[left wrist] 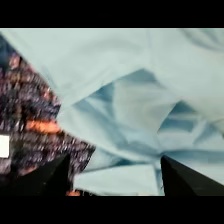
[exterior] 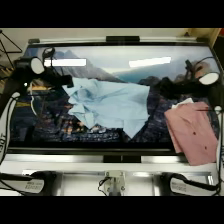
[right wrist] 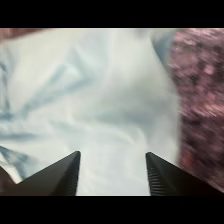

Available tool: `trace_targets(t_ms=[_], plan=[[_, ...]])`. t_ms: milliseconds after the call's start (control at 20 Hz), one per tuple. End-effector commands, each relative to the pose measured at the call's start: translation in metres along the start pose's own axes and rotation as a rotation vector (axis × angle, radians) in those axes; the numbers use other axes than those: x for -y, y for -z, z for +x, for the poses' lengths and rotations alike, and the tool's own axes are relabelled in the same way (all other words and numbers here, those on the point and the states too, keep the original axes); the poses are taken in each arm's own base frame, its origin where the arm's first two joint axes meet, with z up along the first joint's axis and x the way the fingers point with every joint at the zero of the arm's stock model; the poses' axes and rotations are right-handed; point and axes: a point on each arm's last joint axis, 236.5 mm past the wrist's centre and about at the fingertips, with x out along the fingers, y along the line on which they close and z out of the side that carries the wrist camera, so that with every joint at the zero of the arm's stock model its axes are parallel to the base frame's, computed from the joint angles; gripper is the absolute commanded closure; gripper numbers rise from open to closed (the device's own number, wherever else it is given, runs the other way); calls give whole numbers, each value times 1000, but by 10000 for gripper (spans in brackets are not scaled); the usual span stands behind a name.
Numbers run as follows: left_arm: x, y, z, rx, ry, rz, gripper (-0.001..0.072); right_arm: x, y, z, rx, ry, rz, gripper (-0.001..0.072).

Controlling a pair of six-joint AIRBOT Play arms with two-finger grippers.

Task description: Fold the shirts.

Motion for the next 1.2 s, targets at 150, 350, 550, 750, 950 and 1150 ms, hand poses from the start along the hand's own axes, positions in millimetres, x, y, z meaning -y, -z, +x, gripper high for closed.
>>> trace_targets(t_ms=[150,350,550,750,950,1150], plan=[[21,135,32,-328,182,-80,35,64,110,-40,-290,222,-61,82],[57,181,81,-317,276,-192,33,60,149,-16,-337,122,16,82],[77,189,101,-282,296,-204,33,61,156,-11,-348,112,31,82],[83,176,115,-220,296,-253,85,51,165,-1,-369,108,-13,39],[82,170,115,-196,296,-261,629,37,196,43,-400,107,-56,21],[84,167,102,-175,308,-186,678,7,224,87,-470,2,3,21]])
